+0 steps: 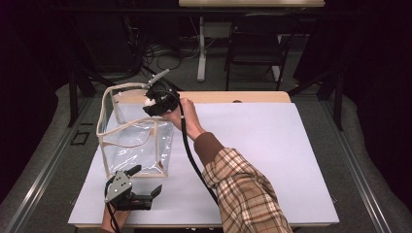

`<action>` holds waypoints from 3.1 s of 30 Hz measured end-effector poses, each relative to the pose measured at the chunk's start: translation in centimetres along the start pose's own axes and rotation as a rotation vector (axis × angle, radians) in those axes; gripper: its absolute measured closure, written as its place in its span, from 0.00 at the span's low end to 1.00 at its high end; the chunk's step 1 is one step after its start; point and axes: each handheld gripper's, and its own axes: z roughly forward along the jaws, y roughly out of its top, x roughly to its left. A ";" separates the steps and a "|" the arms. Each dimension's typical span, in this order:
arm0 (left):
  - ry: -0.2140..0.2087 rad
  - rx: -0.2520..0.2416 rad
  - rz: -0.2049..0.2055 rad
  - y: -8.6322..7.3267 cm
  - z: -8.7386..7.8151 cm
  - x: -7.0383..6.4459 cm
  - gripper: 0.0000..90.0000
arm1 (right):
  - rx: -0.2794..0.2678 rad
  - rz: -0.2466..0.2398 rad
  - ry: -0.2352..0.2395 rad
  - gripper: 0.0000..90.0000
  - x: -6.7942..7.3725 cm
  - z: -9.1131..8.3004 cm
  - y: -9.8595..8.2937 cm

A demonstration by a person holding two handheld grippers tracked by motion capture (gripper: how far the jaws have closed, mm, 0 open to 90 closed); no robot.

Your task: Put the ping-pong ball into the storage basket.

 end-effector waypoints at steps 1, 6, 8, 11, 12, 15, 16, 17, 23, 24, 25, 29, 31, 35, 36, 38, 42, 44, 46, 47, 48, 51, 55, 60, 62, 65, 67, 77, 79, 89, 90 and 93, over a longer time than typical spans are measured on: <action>-0.001 0.000 0.000 0.0 0.0 0.0 0.00 | 0.001 0.004 0.001 0.56 0.0 0.0 0.0; -0.001 0.000 0.000 0.0 0.0 0.0 0.00 | 0.007 0.007 0.002 0.56 0.0 0.4 -0.1; -0.002 0.000 0.001 0.0 0.0 0.0 0.00 | 0.009 0.005 0.000 0.56 -0.1 0.5 -0.1; -0.002 0.000 0.000 0.0 0.0 0.0 0.00 | 0.013 0.010 0.001 0.56 -0.1 0.6 -0.1; -0.002 0.000 0.000 0.0 0.0 0.0 0.00 | 0.014 0.011 0.000 0.56 -0.1 0.6 -0.2; -0.002 0.000 0.001 0.0 0.0 0.0 0.00 | 0.016 0.014 0.005 0.56 -0.1 0.8 -0.2; -0.002 0.000 0.001 0.0 0.0 0.0 0.00 | 0.017 0.013 0.004 0.56 -0.1 0.8 -0.2; -0.002 0.000 0.001 0.0 0.0 0.0 0.00 | 0.017 0.016 0.004 0.56 -0.1 0.8 -0.2; -0.003 -0.001 0.001 0.0 0.0 0.0 0.00 | 0.020 0.026 0.008 0.56 -0.2 1.1 0.0; -0.004 0.000 0.002 0.0 0.0 0.0 0.00 | 0.022 0.028 0.011 0.56 0.0 1.1 0.0; -0.004 0.000 0.002 0.0 0.0 0.0 0.00 | 0.022 0.028 0.011 0.56 0.0 1.1 0.0; -0.004 0.000 0.000 0.0 0.0 0.0 0.00 | 0.023 0.029 0.009 0.56 0.0 1.3 0.0; -0.004 0.000 0.001 0.0 0.0 0.0 0.00 | 0.026 0.032 0.008 0.56 0.0 1.4 0.0; -0.004 0.000 0.001 0.0 0.0 0.0 0.00 | 0.031 0.029 0.005 0.56 -0.1 1.6 -0.1; -0.004 -0.001 0.000 0.0 0.0 0.0 0.00 | 0.034 0.033 0.003 0.56 -0.1 1.6 -0.1; -0.005 -0.001 0.000 0.0 0.0 0.0 0.00 | 0.038 0.037 0.004 0.56 -0.1 1.7 -0.1; -0.005 -0.001 0.000 0.0 0.0 0.0 0.00 | 0.043 0.039 0.006 0.56 -0.2 1.9 -0.1; -0.006 -0.001 0.000 0.0 0.0 0.0 0.00 | 0.045 0.040 0.007 0.56 -0.2 2.0 -0.1; -0.006 -0.001 0.000 0.0 0.0 0.0 0.00 | 0.049 0.048 -0.003 0.48 -0.1 2.0 -0.1; -0.007 -0.001 0.000 0.0 0.0 0.0 0.00 | 0.049 0.048 -0.003 0.48 -0.1 2.0 -0.1; -0.007 -0.001 0.000 0.0 0.0 0.0 0.00 | 0.051 0.047 -0.007 0.44 -0.1 2.0 -0.1; -0.009 -0.001 0.000 0.0 0.0 0.0 0.00 | 0.041 0.057 -0.010 0.35 -0.2 1.6 -0.1; -0.010 0.000 0.001 0.0 -0.1 0.0 0.00 | 0.004 0.069 -0.003 0.23 -0.4 0.3 -0.2; -0.013 0.001 0.000 0.0 0.0 -0.1 0.00 | -0.012 0.074 0.016 0.18 -0.6 -0.8 -0.6; -0.014 0.004 0.001 0.0 0.0 -0.1 0.00 | -0.016 0.073 0.023 0.17 -0.7 -1.3 -0.9; -0.016 0.006 0.007 0.1 0.1 0.0 0.00 | -0.023 0.072 0.030 0.16 -0.9 -2.1 -1.4; -0.016 0.007 0.007 0.1 0.1 0.0 0.00 | -0.025 0.078 0.033 0.16 -1.0 -2.6 -1.7; -0.011 0.013 0.004 0.1 0.3 -0.1 0.00 | -0.035 0.076 0.037 0.13 -1.7 -4.7 -2.9; -0.010 0.014 0.003 0.1 0.4 -0.1 0.00 | -0.035 0.080 0.035 0.12 -1.9 -5.0 -3.4; -0.014 0.013 0.005 0.1 0.4 -0.1 0.00 | -0.029 0.077 0.031 0.09 -2.4 -6.3 -5.4; -0.014 0.011 0.005 0.1 0.4 -0.1 0.00 | -0.027 0.070 0.028 0.07 -2.3 -6.5 -5.9; -0.015 0.011 0.003 0.2 0.4 -0.2 0.00 | -0.032 0.073 0.029 0.06 -2.4 -7.0 -6.5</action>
